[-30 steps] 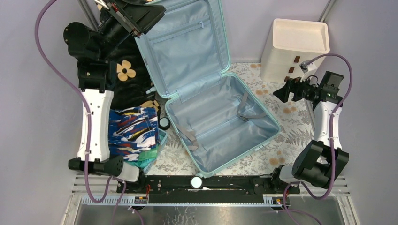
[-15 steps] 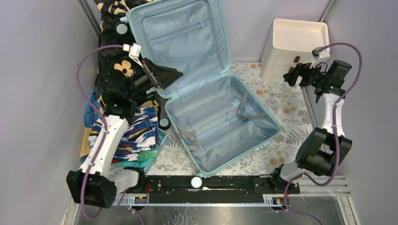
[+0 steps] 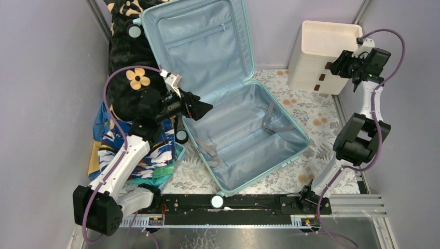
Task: Open, take out, and arrange the luggage
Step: Reset both arms
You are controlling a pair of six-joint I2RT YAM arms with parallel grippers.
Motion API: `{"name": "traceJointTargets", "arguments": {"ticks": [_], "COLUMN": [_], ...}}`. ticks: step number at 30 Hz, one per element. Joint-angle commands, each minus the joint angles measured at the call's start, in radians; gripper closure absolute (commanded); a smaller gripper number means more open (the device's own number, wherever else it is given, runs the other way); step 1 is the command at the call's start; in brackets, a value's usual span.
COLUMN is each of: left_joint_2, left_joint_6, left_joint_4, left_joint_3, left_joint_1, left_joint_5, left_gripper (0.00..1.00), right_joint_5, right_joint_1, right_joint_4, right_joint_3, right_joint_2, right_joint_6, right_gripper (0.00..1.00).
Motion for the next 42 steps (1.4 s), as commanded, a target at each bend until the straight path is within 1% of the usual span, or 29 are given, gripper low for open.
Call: {"name": "traceJointTargets", "arguments": {"ticks": [1,4,7,10,12,16,18,21,23,25,27,28,30,31,33,35,37,38,40,42], "left_joint_2": [-0.014,-0.009,-0.004,-0.005,-0.001,0.005,0.003,-0.007,-0.018,-0.033,-0.054,-0.064,-0.085,-0.093,-0.11,-0.118,-0.111,-0.105,-0.091,-0.087], "left_joint_6": [0.076,0.082,0.087,0.093,0.094,0.11,0.14,0.18,0.185,0.171,0.154,0.144,0.114,0.099,0.058,0.013,-0.002,-0.002,0.001,0.002], "left_joint_4": [0.003,0.0,-0.003,-0.003,-0.001,-0.008,-0.013,0.018,0.037,0.037,0.031,0.029,0.027,0.022,0.003,-0.05,-0.138,-0.201,-0.308,-0.374], "left_joint_3": [-0.009,-0.011,-0.009,-0.009,-0.009,-0.012,-0.016,-0.041,-0.055,-0.051,-0.052,-0.055,-0.055,-0.048,-0.023,0.031,0.117,0.171,0.272,0.355], "left_joint_1": [-0.007,-0.007,-0.007,-0.006,-0.009,-0.008,-0.008,-0.01,-0.01,-0.01,-0.01,-0.01,-0.01,-0.01,-0.008,-0.006,-0.005,-0.001,0.008,0.013], "left_joint_5": [-0.027,-0.025,-0.011,0.01,0.017,-0.021,-0.042,-0.024,-0.001,0.017,0.007,-0.003,-0.024,-0.031,-0.058,-0.092,-0.125,-0.142,-0.182,-0.213], "left_gripper": [0.01,0.01,0.01,0.01,0.01,0.01,0.01,0.01,0.01,0.01,0.01,0.01,0.01,0.01,0.01,0.01,0.01,0.01,0.01,0.01], "right_joint_5": [0.08,0.092,0.062,-0.034,-0.118,-0.343,-0.423,-0.485,-0.529,-0.569,-0.582,-0.576,-0.556,-0.552,-0.536,-0.474,-0.365,-0.305,-0.227,-0.245], "right_joint_1": [0.024,0.028,0.028,0.028,0.029,0.031,0.051,0.088,0.114,0.147,0.191,0.219,0.266,0.279,0.285,0.285,0.285,0.284,0.273,0.233], "right_joint_4": [-0.063,-0.098,-0.101,-0.155,-0.217,-0.331,-0.441,-0.605,-0.723,-0.866,-0.985,-1.025,-1.057,-1.046,-0.979,-0.861,-0.704,-0.659,-0.631,-0.63], "right_joint_3": [0.147,0.2,0.179,0.15,0.111,-0.045,-0.112,-0.199,-0.259,-0.314,-0.361,-0.386,-0.424,-0.438,-0.45,-0.429,-0.391,-0.367,-0.297,-0.206], "right_joint_2": [0.097,0.142,0.131,0.085,0.034,-0.113,-0.179,-0.27,-0.311,-0.338,-0.355,-0.361,-0.377,-0.39,-0.423,-0.465,-0.513,-0.539,-0.571,-0.568], "right_joint_6": [-0.004,-0.011,-0.023,-0.082,-0.152,-0.335,-0.453,-0.652,-0.82,-1.045,-1.261,-1.338,-1.43,-1.429,-1.335,-1.116,-0.876,-0.774,-0.681,-0.581], "right_gripper": [0.45,0.46,0.46,0.43,0.41,0.4,0.4,0.4,0.4,0.4,0.4,0.4,0.4,0.4,0.4,0.4,0.36,0.33,0.19,0.09]}}
